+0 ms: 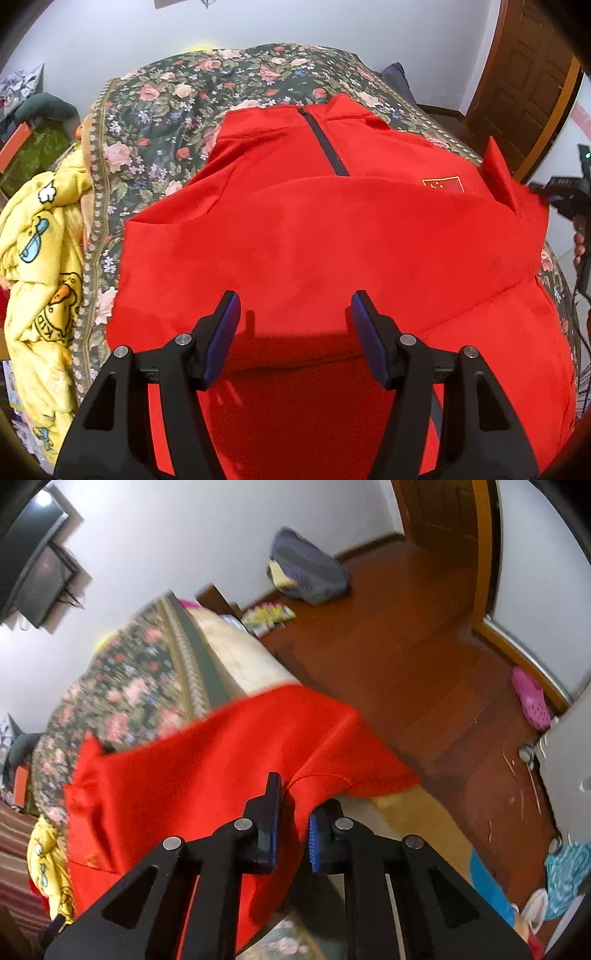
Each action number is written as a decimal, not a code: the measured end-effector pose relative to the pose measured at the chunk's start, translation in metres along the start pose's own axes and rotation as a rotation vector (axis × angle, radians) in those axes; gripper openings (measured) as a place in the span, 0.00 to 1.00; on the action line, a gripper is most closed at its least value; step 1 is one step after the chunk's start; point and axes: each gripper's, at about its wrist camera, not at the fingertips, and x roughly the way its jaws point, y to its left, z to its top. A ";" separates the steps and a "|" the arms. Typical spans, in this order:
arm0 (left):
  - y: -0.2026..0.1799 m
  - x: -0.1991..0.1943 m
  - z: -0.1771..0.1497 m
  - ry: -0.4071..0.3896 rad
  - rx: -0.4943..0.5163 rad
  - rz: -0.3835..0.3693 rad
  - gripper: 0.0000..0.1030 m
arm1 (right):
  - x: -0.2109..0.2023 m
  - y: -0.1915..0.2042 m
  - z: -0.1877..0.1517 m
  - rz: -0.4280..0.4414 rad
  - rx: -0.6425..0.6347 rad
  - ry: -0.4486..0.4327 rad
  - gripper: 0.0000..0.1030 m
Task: Fold large clothes
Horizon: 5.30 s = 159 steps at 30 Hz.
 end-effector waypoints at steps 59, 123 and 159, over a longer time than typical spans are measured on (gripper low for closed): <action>-0.221 0.053 0.054 0.055 0.532 -0.111 0.60 | -0.052 0.060 -0.112 0.092 -0.353 0.148 0.40; -0.133 0.056 0.040 0.046 0.398 -0.156 0.43 | 0.012 0.122 -0.139 0.079 -0.548 0.230 0.60; 0.173 0.008 -0.071 0.043 -0.275 0.106 0.05 | 0.015 0.130 -0.144 0.013 -0.573 0.234 0.61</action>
